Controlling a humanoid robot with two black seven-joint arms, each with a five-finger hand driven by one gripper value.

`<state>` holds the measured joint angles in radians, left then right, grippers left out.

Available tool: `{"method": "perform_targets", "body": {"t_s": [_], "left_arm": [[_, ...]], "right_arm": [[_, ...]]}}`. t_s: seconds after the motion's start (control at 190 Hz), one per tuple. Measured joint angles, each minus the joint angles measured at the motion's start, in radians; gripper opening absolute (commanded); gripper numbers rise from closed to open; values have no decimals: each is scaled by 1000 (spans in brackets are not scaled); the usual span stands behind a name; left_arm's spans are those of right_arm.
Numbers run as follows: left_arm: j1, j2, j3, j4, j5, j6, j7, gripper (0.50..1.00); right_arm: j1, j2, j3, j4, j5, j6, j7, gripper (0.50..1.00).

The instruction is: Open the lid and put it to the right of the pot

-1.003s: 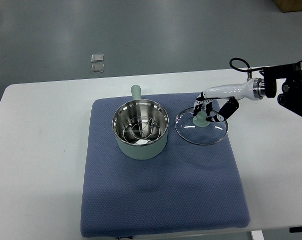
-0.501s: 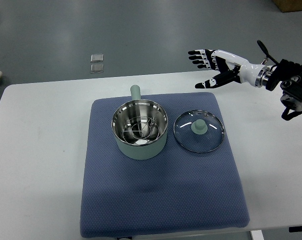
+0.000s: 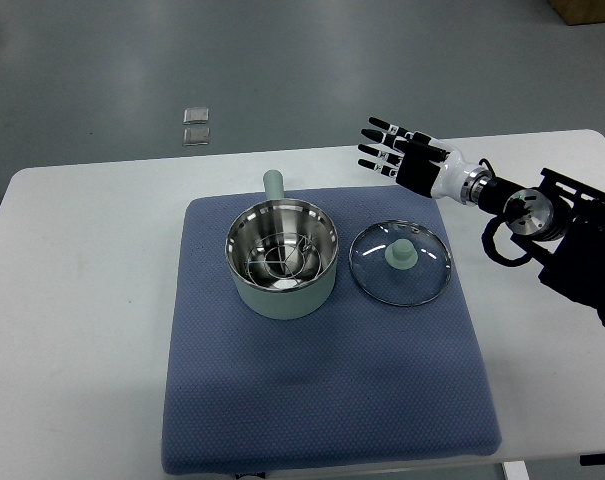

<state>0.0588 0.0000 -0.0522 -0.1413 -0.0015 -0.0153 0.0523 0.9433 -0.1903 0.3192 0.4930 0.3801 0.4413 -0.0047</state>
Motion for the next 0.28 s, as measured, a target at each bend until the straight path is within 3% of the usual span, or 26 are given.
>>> {"method": "perform_targets", "body": {"t_s": [0.28], "left_arm": [[1,0,0,0,0,0,0,1000]], "right_arm": [[-19,11,2,-18,-2,-5,12,932]]}}
